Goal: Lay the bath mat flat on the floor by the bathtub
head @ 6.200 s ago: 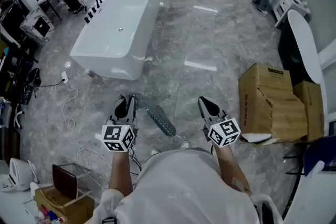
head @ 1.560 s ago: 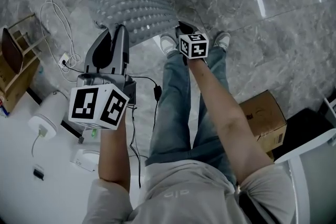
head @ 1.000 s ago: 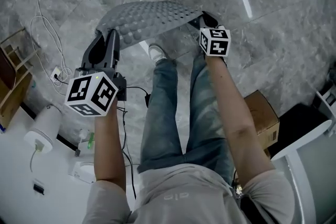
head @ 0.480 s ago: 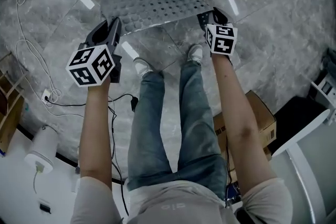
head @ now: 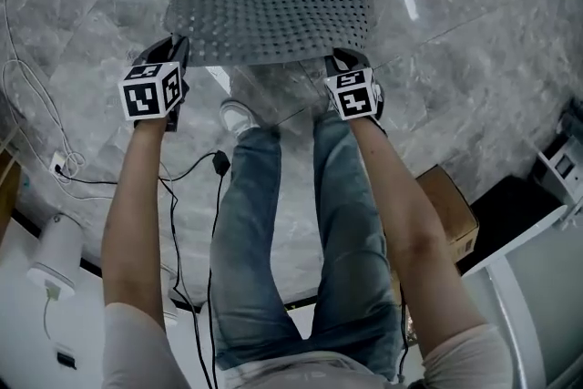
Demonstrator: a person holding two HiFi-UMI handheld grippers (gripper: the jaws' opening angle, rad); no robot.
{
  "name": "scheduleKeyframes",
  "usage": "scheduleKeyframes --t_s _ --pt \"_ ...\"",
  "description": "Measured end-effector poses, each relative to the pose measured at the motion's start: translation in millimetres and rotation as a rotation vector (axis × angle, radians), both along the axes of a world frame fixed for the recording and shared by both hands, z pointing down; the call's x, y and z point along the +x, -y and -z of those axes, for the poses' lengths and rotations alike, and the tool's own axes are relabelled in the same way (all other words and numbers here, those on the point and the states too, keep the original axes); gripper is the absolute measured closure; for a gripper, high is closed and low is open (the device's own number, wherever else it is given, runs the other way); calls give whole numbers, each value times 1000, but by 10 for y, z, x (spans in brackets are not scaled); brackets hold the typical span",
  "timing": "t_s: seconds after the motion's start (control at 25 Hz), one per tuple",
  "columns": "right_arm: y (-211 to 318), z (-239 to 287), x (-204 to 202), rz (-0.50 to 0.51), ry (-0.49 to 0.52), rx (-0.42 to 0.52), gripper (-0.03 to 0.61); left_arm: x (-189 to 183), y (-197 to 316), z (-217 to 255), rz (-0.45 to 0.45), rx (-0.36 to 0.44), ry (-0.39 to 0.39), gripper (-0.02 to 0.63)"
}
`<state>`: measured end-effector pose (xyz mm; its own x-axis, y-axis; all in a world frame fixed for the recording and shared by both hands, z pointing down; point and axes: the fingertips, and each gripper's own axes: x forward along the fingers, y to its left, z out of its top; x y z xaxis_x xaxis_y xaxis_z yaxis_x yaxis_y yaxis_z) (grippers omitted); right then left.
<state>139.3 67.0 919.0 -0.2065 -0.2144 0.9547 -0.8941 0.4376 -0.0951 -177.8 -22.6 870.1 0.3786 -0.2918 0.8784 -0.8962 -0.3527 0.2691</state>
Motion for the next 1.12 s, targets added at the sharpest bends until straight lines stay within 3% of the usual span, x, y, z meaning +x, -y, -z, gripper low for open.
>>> scheduleKeyframes --t_s 0.08,0.2,0.32,0.44,0.52,0.6,0.68,0.96,1.12 --pt "-114 -204 -49 -28 26 -47 495 -53 -52 -132 -67 28 36 526" --pt "-138 -343 -214 -94 77 -88 494 -144 -26 -179 -153 138 90 528" --pt "-16 -365 -470 -90 123 -72 494 -360 103 -214 -124 187 161 515" --pt "86 -410 -727 -72 174 -52 480 -610 197 -421 -44 139 211 495" --pt "40 -493 -917 -70 233 -72 450 -793 193 -628 -15 93 254 440" --pt "-21 -586 -1054 -99 296 -97 352 -943 150 -809 -7 50 298 376" --pt "-42 -653 -1086 -143 338 -108 316 -993 87 -897 0 24 312 323" --pt "-16 -749 -436 -289 297 -112 296 -448 -290 -684 -59 30 254 319" --pt "48 -798 221 -400 255 -101 301 8 -544 -473 10 10 169 319"
